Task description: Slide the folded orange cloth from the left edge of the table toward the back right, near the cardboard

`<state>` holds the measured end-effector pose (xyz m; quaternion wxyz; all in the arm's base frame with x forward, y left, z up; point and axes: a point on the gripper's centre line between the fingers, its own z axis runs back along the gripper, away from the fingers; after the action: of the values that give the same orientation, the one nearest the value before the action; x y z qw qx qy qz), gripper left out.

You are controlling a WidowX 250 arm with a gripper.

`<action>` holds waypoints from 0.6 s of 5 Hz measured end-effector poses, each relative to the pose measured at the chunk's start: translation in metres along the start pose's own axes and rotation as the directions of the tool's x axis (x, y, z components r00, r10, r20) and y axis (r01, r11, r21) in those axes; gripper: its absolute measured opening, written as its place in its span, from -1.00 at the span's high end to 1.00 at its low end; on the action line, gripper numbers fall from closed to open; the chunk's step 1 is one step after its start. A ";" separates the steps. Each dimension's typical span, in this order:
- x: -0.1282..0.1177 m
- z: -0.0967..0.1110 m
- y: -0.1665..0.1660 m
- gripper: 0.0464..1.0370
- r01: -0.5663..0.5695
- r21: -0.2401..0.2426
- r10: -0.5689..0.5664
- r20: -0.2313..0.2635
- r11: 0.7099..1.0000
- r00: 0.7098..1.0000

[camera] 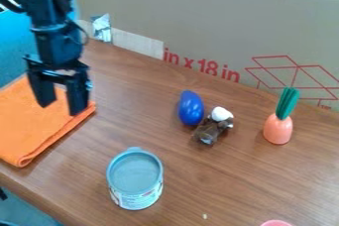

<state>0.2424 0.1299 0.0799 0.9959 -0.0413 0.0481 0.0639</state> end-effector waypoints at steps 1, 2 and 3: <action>0.002 0.009 0.045 -0.93 -0.110 0.047 0.111 -0.027 0.993 0.993; -0.002 -0.001 0.069 -0.93 -0.164 0.068 0.169 -0.063 0.984 0.984; -0.004 -0.022 0.074 -0.93 -0.144 0.106 0.159 -0.152 0.984 0.975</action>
<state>0.2267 0.2007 0.0532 0.9819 0.0045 0.1336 0.1341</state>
